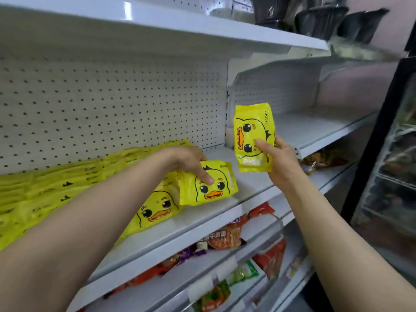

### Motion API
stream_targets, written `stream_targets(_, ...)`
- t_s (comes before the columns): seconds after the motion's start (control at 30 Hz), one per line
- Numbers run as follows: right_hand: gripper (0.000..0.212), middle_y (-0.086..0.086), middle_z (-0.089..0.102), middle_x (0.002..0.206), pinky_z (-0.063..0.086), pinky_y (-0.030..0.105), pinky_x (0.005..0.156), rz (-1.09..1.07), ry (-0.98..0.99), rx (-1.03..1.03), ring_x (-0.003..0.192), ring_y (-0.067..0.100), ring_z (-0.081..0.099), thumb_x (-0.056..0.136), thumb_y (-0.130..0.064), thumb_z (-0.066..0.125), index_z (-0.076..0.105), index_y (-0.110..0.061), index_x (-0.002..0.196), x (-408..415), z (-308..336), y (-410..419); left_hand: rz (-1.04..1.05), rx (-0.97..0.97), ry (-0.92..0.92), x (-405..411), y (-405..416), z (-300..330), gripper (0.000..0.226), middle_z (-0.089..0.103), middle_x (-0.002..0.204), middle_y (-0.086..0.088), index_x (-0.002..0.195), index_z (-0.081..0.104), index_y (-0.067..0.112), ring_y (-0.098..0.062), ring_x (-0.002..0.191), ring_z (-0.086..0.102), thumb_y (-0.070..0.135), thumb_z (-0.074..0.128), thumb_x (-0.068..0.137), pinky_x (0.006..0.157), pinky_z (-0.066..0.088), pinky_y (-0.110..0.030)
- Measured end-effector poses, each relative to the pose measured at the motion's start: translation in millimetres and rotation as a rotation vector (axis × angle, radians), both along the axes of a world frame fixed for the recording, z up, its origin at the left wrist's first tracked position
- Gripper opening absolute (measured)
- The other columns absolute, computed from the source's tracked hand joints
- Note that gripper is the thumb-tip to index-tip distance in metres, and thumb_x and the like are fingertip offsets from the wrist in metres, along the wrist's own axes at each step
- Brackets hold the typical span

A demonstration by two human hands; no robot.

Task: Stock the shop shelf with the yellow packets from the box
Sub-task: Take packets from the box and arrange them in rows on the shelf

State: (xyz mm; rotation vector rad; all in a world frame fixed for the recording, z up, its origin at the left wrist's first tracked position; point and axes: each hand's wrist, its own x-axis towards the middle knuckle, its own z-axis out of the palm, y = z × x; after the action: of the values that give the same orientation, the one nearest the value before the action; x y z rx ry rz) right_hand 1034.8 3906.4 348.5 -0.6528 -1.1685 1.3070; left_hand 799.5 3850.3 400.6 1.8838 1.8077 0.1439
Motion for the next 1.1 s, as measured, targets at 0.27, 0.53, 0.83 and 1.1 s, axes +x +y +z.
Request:
stream_targets(0.27, 0.037, 0.014, 0.071, 0.118, 0.056, 0.052, 0.088, 0.138, -0.015, -0.019, 0.104, 0.033, 0.069, 0.085, -0.008, 0.071, 0.065, -0.013, 0.121, -4.7, 1.7, 95.3, 0.197, 0.097, 0.084, -21.0, 80.6, 1.9, 0.054, 0.072, 0.102, 0.000, 0.110, 0.067, 0.018, -0.022, 0.094, 0.069, 0.040, 0.088, 0.065, 0.089, 0.056, -0.041)
stream_targets(0.53, 0.041, 0.014, 0.071, 0.117, 0.056, 0.053, 0.090, 0.339, -0.079, -0.006, 0.107, 0.035, 0.068, 0.084, -0.009, 0.072, 0.063, -0.009, 0.123, -23.7, 5.7, 169.7, 0.295, 0.028, 0.303, -41.8, 106.8, -23.6, 0.071, 0.058, 0.127, 0.006, 0.128, 0.057, 0.022, -0.021, 0.116, 0.056, 0.049, 0.083, 0.067, 0.100, 0.046, -0.039)
stream_targets(0.83, 0.049, 0.013, 0.073, 0.112, 0.058, 0.046, 0.082, 0.503, -0.074, -0.013, 0.095, 0.029, 0.072, 0.072, -0.011, 0.076, 0.065, -0.008, 0.120, -52.7, -8.1, 193.5, 0.381, 0.132, 0.345, -43.4, 101.2, -41.1, 0.080, 0.048, 0.141, 0.001, 0.143, 0.040, 0.022, -0.021, 0.124, 0.047, 0.039, 0.080, 0.076, 0.091, 0.040, -0.030)
stream_targets(1.1, 0.041, 0.011, 0.075, 0.105, 0.059, 0.044, 0.080, 0.566, -0.100, 0.004, 0.091, 0.027, 0.073, 0.071, -0.012, 0.077, 0.069, -0.013, 0.111, -66.0, -12.9, 199.7, 0.427, 0.313, 0.440, -39.9, 91.0, -56.4, 0.077, 0.049, 0.122, -0.001, 0.133, 0.042, 0.025, -0.020, 0.116, 0.042, 0.041, 0.083, 0.070, 0.084, 0.043, -0.034)
